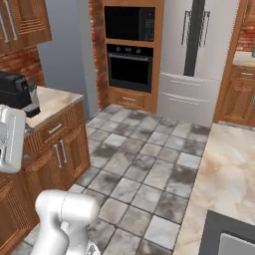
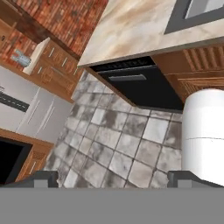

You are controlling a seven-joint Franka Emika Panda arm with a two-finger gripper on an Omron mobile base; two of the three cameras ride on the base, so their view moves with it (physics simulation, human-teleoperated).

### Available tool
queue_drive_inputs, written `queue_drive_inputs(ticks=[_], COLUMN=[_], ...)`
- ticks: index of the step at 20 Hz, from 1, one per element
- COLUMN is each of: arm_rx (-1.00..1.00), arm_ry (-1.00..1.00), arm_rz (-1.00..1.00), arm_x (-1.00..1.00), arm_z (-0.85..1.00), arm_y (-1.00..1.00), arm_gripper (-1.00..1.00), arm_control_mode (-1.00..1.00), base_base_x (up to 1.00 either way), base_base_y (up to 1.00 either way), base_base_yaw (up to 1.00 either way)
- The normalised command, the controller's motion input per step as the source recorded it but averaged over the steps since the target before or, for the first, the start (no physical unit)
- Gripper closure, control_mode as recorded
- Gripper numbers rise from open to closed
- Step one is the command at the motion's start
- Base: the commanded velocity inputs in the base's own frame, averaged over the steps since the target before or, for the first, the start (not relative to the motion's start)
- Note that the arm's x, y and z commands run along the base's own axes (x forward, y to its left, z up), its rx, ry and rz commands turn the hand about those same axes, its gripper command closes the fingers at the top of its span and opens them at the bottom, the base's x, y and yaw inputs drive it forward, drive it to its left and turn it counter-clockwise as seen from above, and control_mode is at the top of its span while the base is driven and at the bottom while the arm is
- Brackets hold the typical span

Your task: Pick the avocado and bread from the counter and place them on the plate. Then pick the jam from the cabinet and place it next to the plate. Lastly close the cabinet door.

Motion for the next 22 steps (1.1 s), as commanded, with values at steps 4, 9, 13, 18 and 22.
queue_drive_inputs(ticks=[4,9,13,18,22], arm_rx=[0.0,0.0,0.0,0.0,0.0], arm_ry=[0.0,0.0,0.0,0.0,0.0], arm_rz=[0.0,0.0,0.0,0.0,0.0], arm_x=[0.0,0.0,0.0,0.0,0.0], arm_z=[0.0,0.0,0.0,0.0,0.0], arm_y=[0.0,0.0,0.0,0.0,0.0], arm_gripper=[-1.0,-1.0,-1.0,-1.0,-1.0], arm_control_mode=[1.0,1.0,1.0,1.0,1.0], base_base_x=[0.76,0.77,0.76,0.73,0.73], base_base_y=[0.0,0.0,0.0,0.0,0.0], base_base_yaw=[-0.15,-0.18,-0.2,-0.19,-0.18])
